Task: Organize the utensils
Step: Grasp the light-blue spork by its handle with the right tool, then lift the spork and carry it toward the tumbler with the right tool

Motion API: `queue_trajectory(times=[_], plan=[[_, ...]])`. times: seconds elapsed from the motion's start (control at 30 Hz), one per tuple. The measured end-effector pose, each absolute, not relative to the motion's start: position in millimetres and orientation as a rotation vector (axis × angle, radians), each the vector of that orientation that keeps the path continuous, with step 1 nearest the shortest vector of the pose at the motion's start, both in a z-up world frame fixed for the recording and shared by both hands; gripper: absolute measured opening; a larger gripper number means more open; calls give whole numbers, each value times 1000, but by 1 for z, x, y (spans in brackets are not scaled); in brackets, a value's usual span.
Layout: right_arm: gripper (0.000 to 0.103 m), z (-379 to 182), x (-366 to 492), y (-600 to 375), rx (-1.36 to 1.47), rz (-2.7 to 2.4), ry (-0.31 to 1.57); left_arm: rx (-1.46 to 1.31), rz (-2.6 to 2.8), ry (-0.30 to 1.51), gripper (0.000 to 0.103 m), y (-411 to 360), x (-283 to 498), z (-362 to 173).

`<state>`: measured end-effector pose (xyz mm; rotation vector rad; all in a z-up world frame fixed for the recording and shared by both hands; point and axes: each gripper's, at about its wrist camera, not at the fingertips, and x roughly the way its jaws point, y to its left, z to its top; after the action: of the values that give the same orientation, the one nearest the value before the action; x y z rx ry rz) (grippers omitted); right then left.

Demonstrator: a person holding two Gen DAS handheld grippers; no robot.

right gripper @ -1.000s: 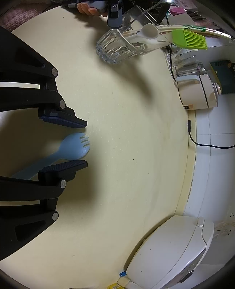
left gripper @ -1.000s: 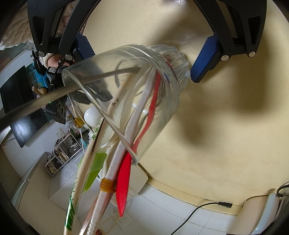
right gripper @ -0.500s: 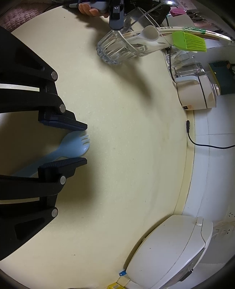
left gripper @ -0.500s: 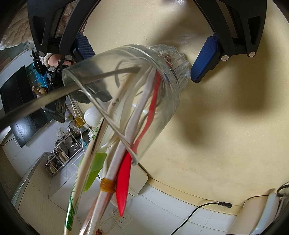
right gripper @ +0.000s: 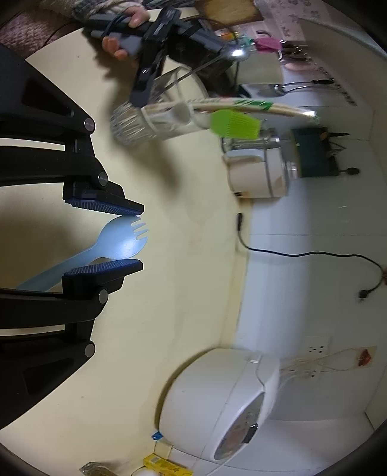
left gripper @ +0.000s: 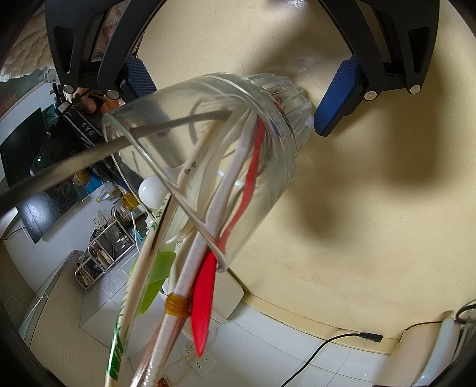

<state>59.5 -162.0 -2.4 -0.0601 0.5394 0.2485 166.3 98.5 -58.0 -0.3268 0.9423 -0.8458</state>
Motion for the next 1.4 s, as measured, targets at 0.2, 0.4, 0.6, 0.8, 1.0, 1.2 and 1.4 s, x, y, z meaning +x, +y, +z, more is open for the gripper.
queue_trajectory(times=[0.2, 0.4, 0.6, 0.8, 1.0, 1.2, 1.4], plan=[[30, -2, 62, -168, 9, 285, 552, -327, -846, 942, 99, 98, 166, -58], [30, -1, 58, -175, 67, 308, 549, -327, -846, 942, 99, 98, 166, -58], [30, 1, 58, -174, 98, 333, 545, -327, -846, 942, 99, 98, 166, -59], [30, 9, 60, -168, 124, 361, 536, -327, -846, 942, 99, 98, 166, -59], [30, 33, 62, -150, 137, 425, 492, -327, -846, 942, 99, 98, 166, -58], [30, 76, 66, -126, 170, 538, 388, -327, -846, 942, 99, 98, 166, -58], [30, 104, 72, -99, 215, 673, 314, -327, -846, 942, 99, 98, 166, -58]])
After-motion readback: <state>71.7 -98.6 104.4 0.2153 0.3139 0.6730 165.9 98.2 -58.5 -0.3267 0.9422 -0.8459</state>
